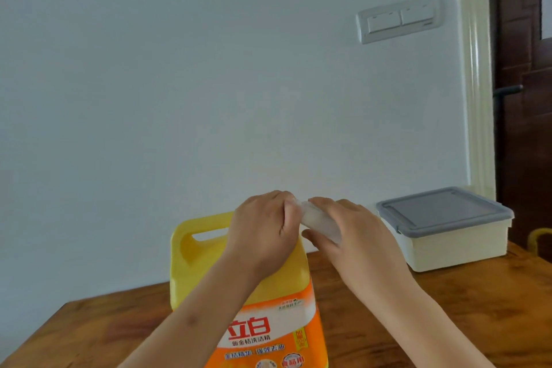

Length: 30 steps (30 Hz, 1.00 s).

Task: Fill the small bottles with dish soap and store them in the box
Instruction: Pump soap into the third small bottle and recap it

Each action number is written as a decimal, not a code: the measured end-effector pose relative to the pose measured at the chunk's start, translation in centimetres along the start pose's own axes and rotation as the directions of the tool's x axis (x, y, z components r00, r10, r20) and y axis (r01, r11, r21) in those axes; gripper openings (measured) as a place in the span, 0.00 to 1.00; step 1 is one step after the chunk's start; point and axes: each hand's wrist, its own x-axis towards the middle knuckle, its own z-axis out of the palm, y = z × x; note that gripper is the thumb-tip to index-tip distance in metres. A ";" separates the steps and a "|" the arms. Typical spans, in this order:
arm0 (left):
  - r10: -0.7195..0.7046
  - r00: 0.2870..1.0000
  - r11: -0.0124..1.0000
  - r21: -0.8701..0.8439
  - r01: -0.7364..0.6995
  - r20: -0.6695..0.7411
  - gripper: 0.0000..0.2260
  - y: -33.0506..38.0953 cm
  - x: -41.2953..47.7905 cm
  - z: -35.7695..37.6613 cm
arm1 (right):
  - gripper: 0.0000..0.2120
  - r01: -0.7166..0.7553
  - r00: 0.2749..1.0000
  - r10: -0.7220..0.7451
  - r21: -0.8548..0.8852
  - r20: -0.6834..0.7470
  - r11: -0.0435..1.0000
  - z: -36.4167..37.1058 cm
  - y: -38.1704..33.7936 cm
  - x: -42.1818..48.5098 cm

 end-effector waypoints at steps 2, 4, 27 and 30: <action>0.011 0.998 0.994 -0.105 -0.005 0.054 0.28 -0.3 0.2 -1.0 | 0.23 0.004 1.000 -0.004 0.033 0.021 0.999 0.1 -0.1 0.1; 0.034 0.991 0.991 -0.136 -0.016 0.128 0.31 -0.6 0.8 -2.6 | 0.23 -0.001 1.000 0.000 0.073 0.010 0.997 0.0 -0.3 0.2; -0.065 0.997 0.995 0.082 0.062 0.034 0.23 0.5 -1.1 -0.5 | 0.21 0.051 0.999 -0.051 0.011 0.005 0.999 0.2 0.1 0.4; -0.042 0.998 0.983 0.180 0.034 0.037 0.22 1.0 -1.8 0.0 | 0.22 0.037 0.999 -0.036 -0.031 0.033 0.999 0.1 0.4 0.1</action>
